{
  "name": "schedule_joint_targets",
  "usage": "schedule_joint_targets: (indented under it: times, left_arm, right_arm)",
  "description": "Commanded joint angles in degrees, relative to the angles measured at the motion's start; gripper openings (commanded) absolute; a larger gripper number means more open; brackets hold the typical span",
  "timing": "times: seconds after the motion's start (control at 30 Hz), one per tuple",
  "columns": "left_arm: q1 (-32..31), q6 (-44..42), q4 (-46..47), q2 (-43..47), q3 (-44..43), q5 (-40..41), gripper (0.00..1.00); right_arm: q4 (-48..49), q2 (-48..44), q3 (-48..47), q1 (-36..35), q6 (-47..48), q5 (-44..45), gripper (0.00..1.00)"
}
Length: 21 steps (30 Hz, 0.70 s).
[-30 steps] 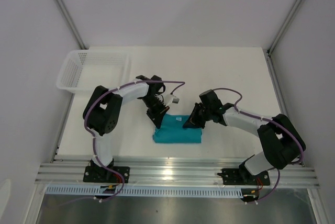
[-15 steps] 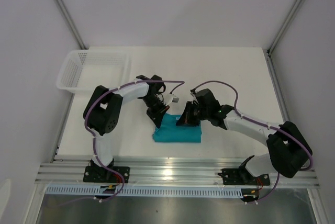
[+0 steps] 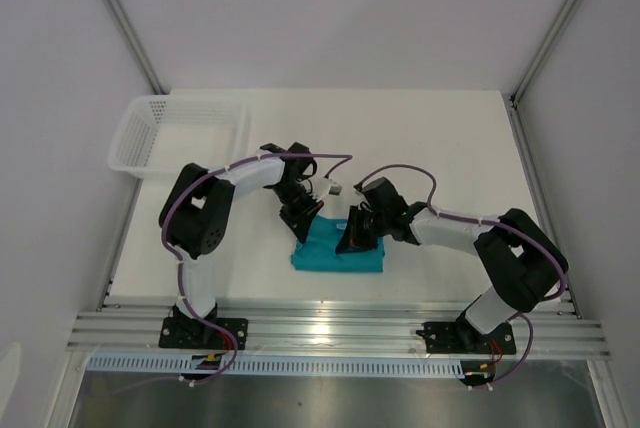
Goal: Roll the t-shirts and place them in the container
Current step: Roll the tshirt
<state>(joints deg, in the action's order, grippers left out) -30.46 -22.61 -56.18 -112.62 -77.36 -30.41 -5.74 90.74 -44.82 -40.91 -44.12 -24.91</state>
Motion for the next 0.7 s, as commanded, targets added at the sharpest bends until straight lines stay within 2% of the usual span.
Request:
schedule_joint_targets:
  times: [0.0, 0.2, 0.33, 0.5, 0.6, 0.67]
  left_arm:
    - [0.49, 0.81, 1.16, 0.56, -1.91, 1.32, 0.07]
    - [0.57, 0.12, 1.6, 3.63, -3.58, 1.15, 0.25]
    - [0.57, -1.73, 1.69, 6.35, -5.08, -0.08, 0.32]
    - [0.14, -3.92, 2.92, 11.96, -5.43, -2.45, 0.35]
    - [-2.76, -8.75, 6.51, 18.73, 0.09, -0.89, 0.39]
    - [-6.88, -12.78, 10.37, 22.16, 8.07, 1.83, 0.44]
  right_arm:
    - [2.83, 1.54, 1.66, 1.35, -0.88, 0.56, 0.0]
    - [7.49, 1.55, 4.12, 4.25, -3.25, -1.72, 0.0]
    - [8.9, 2.77, 4.21, 4.6, -3.6, -3.13, 0.0]
    - [11.18, 3.92, 4.83, 5.75, -4.75, -4.01, 0.0]
    - [11.89, 3.57, 5.44, 6.71, -5.1, -4.27, 0.0]
    - [12.5, 3.48, 6.14, 7.59, -5.8, -4.45, 0.0]
